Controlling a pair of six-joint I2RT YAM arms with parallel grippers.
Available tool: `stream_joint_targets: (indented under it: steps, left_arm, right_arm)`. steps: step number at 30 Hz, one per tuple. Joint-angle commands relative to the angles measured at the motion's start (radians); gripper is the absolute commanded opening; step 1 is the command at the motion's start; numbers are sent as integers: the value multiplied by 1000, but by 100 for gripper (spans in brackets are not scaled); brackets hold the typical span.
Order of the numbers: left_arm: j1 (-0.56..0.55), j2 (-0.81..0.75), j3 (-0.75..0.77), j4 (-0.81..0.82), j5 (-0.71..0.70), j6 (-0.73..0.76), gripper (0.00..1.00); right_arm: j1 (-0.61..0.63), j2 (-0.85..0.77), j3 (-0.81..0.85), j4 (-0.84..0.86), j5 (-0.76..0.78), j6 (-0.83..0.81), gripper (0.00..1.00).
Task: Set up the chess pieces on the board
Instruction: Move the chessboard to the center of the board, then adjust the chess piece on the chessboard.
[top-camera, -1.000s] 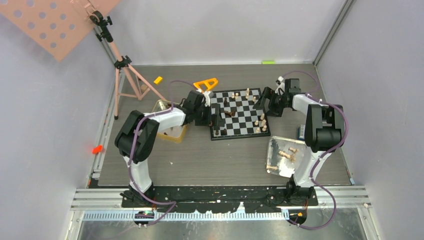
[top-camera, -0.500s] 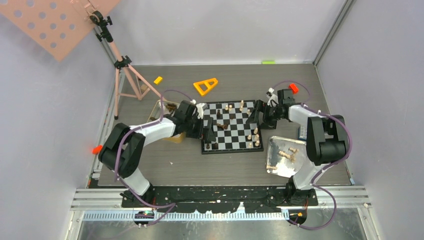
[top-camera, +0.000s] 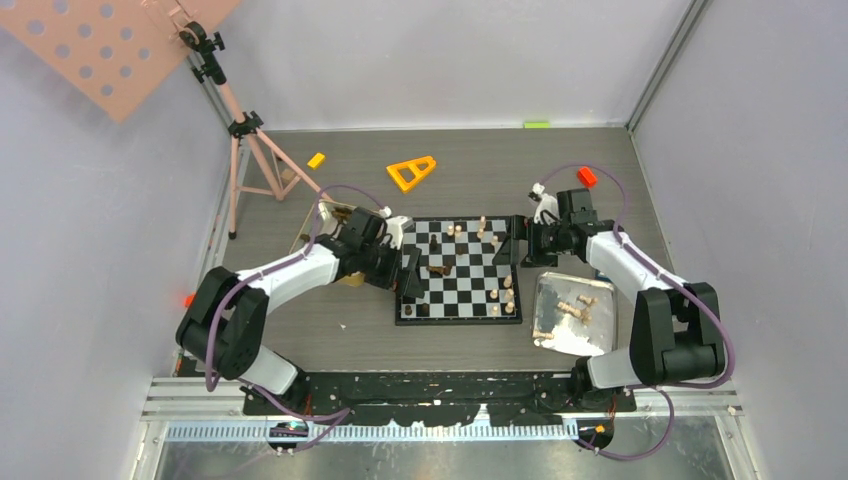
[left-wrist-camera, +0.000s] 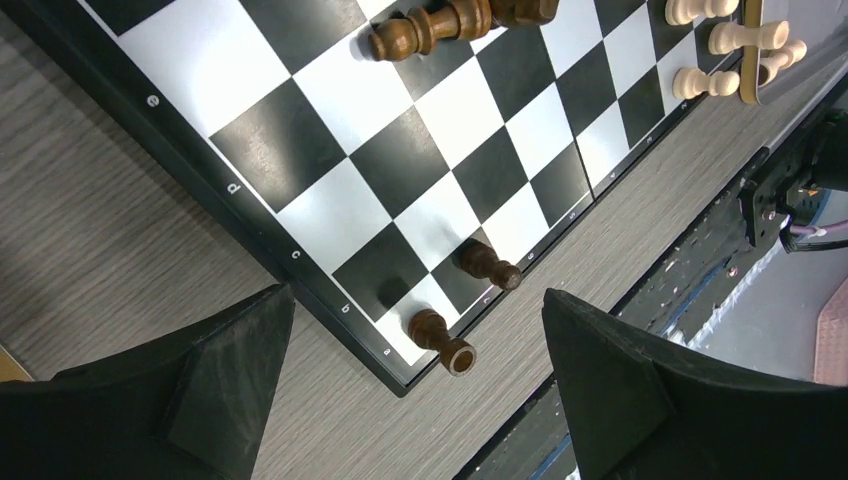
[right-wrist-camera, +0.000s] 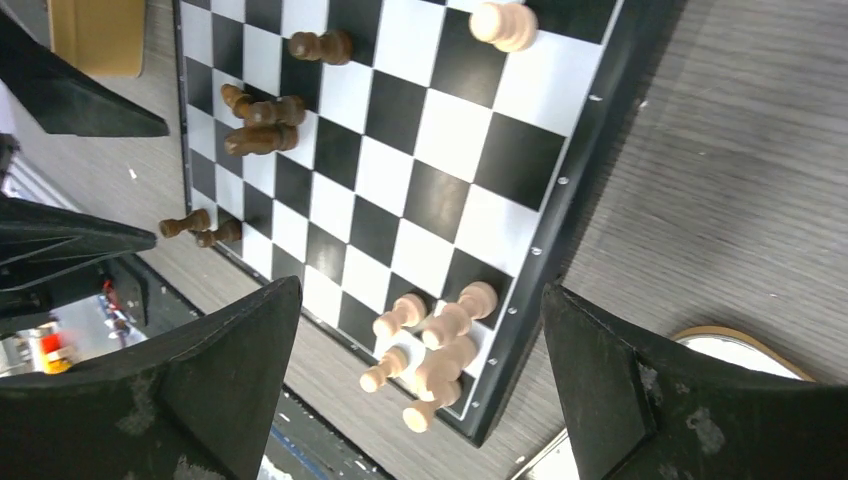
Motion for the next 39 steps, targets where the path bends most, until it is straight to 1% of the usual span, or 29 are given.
stream_joint_targets:
  steps: [1, 5, 11, 15, 18, 22, 26, 27, 30, 33, 39]
  left_arm:
    - [-5, -49, 53, -11, 19, 49, 98]
    - [-5, -60, 62, -24, 16, 56, 98]
    - [-5, -78, 120, -71, -10, 116, 98]
    - [-5, -79, 230, -176, -100, 196, 98]
    - [-5, -72, 329, -295, -167, 289, 98]
    - [-4, -74, 444, -445, -207, 398, 98]
    - [-5, -92, 499, -557, -254, 481, 98]
    - [-5, -100, 500, -565, -270, 492, 98]
    - [-5, -146, 472, -542, -310, 503, 98]
    - [-5, -183, 436, -503, -312, 503, 98]
    - [-5, -159, 429, -502, -302, 512, 98]
  right_arm:
    - [5, -45, 36, -3, 109, -66, 96]
    - [5, -25, 44, -21, 159, -74, 96]
    - [5, -26, 92, -31, 165, -92, 96]
    - [37, -28, 162, -33, 188, -130, 94]
    - [100, -10, 218, -30, 244, -164, 93]
    - [181, 68, 323, -53, 328, -213, 87]
    - [232, 173, 431, -86, 401, -244, 75]
    - [248, 204, 446, -97, 415, -254, 70]
    - [273, 256, 498, -127, 483, -286, 60]
    - [287, 293, 513, -159, 523, -332, 56]
    - [288, 317, 500, -194, 581, -380, 54]
